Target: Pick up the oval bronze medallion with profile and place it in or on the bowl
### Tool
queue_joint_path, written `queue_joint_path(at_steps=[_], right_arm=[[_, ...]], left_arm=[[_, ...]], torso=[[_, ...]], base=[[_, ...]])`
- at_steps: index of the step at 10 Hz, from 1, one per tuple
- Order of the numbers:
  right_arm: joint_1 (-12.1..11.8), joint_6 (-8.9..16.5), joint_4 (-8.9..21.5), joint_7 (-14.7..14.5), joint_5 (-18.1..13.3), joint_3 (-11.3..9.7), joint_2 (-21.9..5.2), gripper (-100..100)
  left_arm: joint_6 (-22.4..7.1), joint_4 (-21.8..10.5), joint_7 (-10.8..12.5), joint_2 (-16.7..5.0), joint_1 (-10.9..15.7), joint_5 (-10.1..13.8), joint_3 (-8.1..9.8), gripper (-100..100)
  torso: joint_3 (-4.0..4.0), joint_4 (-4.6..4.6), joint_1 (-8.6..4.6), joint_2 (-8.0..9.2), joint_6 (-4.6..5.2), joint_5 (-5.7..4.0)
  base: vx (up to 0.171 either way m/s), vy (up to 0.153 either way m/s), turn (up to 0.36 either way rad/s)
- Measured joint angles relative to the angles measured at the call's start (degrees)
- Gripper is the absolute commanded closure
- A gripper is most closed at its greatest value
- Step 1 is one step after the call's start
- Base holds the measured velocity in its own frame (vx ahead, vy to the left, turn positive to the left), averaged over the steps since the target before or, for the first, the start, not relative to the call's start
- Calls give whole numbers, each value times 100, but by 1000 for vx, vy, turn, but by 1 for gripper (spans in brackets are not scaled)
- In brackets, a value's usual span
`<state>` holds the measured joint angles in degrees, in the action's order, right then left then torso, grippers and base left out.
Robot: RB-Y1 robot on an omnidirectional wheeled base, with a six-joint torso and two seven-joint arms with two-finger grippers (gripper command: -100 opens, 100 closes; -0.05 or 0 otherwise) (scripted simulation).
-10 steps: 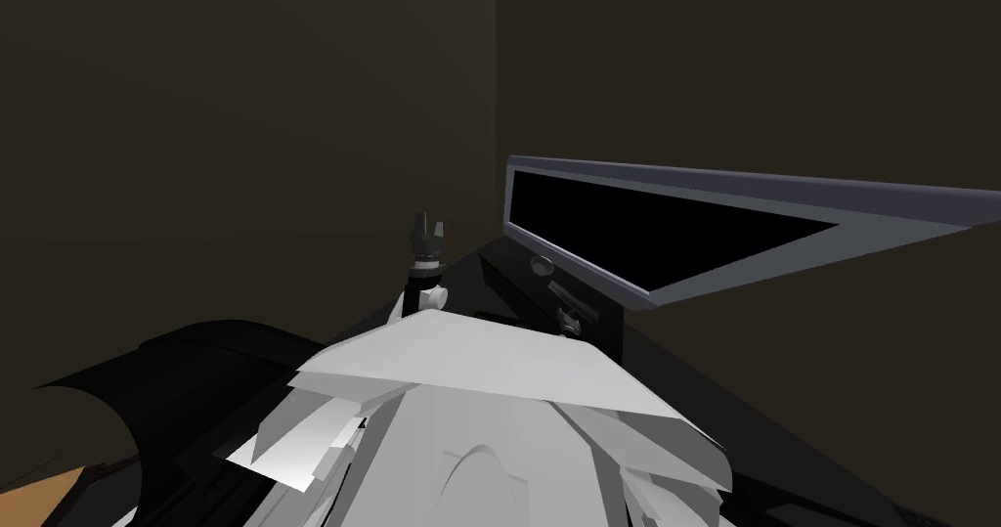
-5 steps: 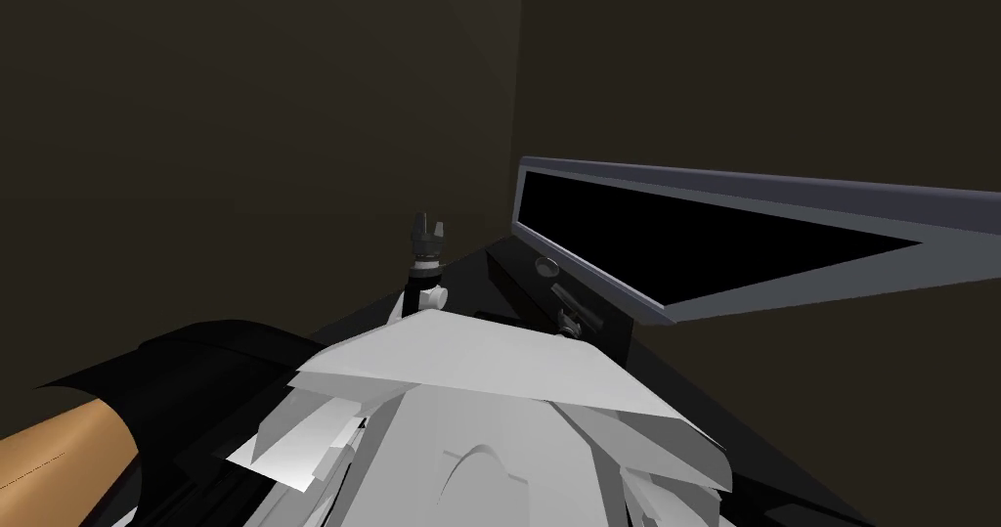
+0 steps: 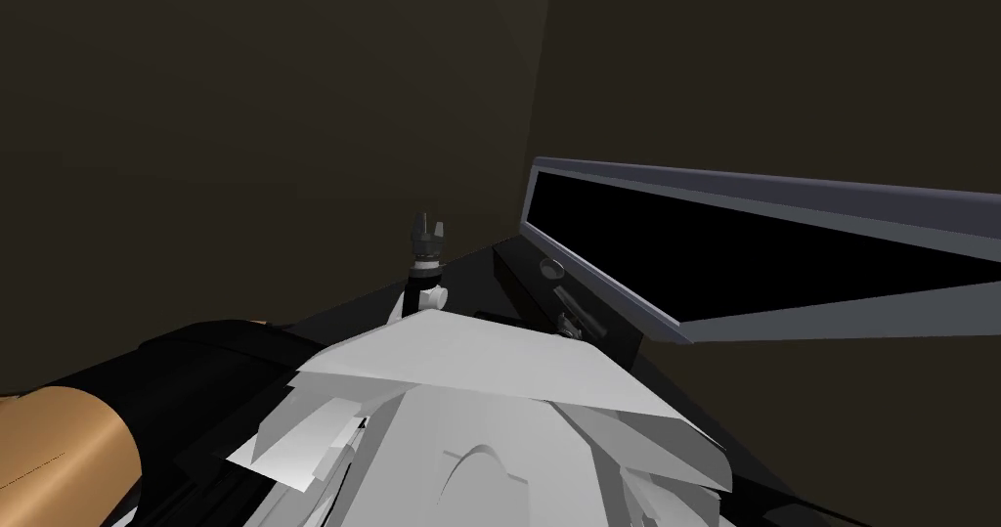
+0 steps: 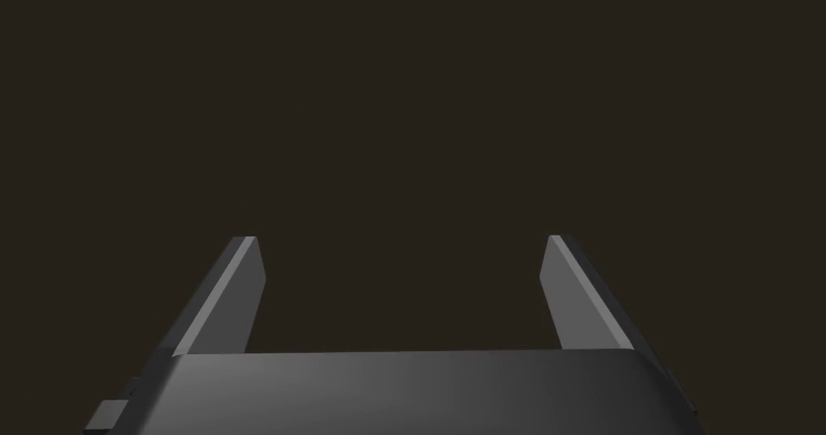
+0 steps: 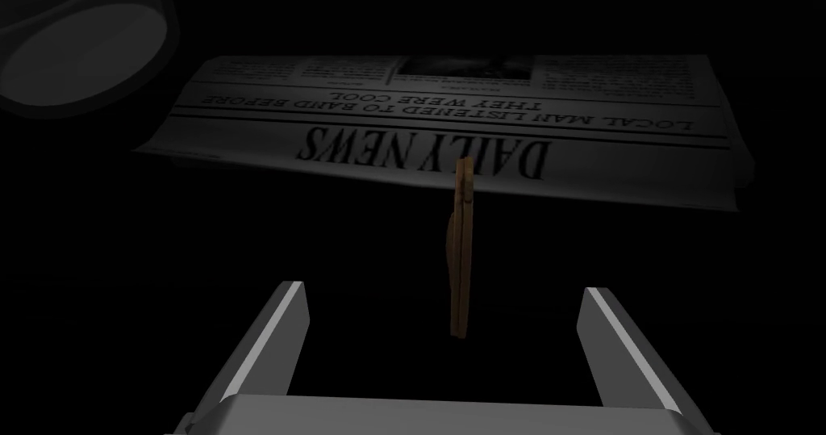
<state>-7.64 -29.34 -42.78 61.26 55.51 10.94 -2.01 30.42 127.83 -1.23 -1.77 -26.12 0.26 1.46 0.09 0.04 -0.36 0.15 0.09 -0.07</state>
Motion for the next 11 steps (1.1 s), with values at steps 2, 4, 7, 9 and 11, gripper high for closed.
queue_joint_path(at_steps=[2,4,7,9,11], right_arm=[[-30,-155,-34,-286,318,100,152,-100],[-70,-292,-107,-581,643,217,300,-100],[-99,-521,-76,-919,1086,312,439,-100],[-99,-537,-67,-915,1096,310,437,100],[-101,-542,-65,-917,1098,313,437,100]], left_arm=[[0,0,0,0,0,0,0,0],[0,0,0,0,0,0,0,0],[0,0,0,0,-1,0,1,0],[0,0,0,0,-3,0,1,0],[0,0,0,1,-3,0,1,0]], torso=[[-4,-1,3,-7,-1,1],[-4,-1,2,-6,1,0],[-7,-3,3,-12,4,0],[-18,-7,25,-32,5,5],[-18,-6,24,-33,3,3]], base=[[-58,-74,281],[-56,-71,252],[-47,-57,191],[0,0,0],[0,0,0]])
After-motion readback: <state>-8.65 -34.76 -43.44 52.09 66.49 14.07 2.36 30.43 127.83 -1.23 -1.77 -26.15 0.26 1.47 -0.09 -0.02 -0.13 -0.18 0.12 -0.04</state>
